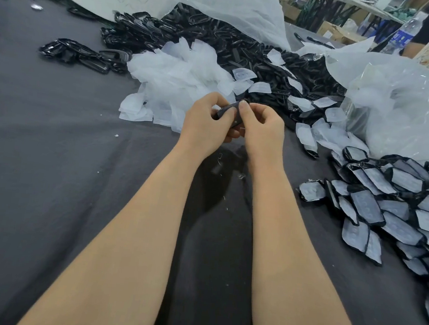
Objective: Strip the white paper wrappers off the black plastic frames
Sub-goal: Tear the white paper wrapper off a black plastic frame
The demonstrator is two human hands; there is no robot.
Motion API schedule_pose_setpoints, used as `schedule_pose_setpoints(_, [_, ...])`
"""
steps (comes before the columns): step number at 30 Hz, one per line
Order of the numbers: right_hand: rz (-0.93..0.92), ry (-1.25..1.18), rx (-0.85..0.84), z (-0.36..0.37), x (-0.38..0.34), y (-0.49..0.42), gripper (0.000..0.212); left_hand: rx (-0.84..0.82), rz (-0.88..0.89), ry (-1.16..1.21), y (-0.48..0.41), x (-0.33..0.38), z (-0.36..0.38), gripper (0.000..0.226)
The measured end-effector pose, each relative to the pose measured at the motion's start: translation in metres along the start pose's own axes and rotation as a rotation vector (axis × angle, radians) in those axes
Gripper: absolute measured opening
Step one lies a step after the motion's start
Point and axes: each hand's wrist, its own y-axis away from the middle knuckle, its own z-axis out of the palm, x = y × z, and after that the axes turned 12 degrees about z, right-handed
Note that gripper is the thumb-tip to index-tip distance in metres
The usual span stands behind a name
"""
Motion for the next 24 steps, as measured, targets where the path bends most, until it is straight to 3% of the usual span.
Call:
schedule_pose_setpoints(4, [0.077,-0.136,-0.088,-0.0003,-0.0027,0.0007,0.003,0.008,-0.016,0.031,0.0018,0.0009,0.0017,0.02])
schedule_pose_setpoints(11, [0.116,-0.265,-0.094,-0.0016,-0.0053,0.0016,0.016,0.015,-0.05,0.078,0.0023,0.0031,0.004,0.021])
schedule_pose_setpoints(17, [0.003,-0.079,0.015,-0.0002,-0.0033,0.0011,0.003,0.02,-0.057,0.083,0.0027,0.0043,0.0042,0.022])
schedule_pose_setpoints(20, [-0.071,0.066,-0.002,-0.001,-0.0031,0.0011,0.01,0.03,-0.062,0.087,0.002,0.0022,0.0029,0.017])
schedule_pose_setpoints(24, [-0.04,-0.024,0.05,-0.0029,-0.0021,0.0,0.011,-0.017,-0.07,0.12,0.0019,0.002,0.0034,0.015])
